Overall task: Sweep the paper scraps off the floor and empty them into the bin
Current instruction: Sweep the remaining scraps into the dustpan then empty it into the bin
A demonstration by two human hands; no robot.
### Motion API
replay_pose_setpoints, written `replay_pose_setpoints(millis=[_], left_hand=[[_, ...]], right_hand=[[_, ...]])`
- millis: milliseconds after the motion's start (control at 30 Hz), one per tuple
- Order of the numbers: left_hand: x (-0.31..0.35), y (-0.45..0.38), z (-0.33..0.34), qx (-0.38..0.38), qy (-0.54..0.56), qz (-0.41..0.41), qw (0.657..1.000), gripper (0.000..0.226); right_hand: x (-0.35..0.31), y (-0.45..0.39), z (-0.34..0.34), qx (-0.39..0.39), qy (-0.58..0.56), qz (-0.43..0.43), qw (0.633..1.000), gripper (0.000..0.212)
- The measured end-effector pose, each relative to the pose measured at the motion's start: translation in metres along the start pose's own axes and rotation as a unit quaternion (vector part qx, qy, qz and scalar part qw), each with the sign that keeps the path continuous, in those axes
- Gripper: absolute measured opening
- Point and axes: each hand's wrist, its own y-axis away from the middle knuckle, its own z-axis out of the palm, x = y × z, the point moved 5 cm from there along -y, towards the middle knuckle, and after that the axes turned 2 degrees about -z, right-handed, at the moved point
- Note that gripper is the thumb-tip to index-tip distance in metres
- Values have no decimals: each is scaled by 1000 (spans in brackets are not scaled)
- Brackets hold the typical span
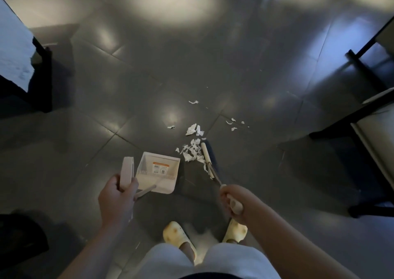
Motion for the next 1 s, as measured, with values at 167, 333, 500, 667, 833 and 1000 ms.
replay_pose_setpoints(millis=[167, 333, 500, 667, 833, 1000], left_hand=[[-4, -8, 10, -17, -10, -11, 1000, 11], [3, -11, 12, -4, -44, -6, 999, 13], [6, -22, 19, -35, -80, -58, 994, 15], [7, -19, 24, -24, -23, -74, 997, 10], [-1, -17, 14, 29, 1, -53, 998, 29], [-9, -21, -1, 51, -50, 32, 997, 38]], right_hand=[[-30, 1, -36, -15, -39, -6, 999, 19], [-2, 5, -67, 59, 59, -23, 996, 7], [8, -2, -35, 84, 69, -21, 994, 7], [4, -1, 10, 33, 72, -3, 997, 3], [-33, 3, 7, -30, -9, -8, 999, 16], [-19, 11, -21, 25, 79, -30, 996, 16]])
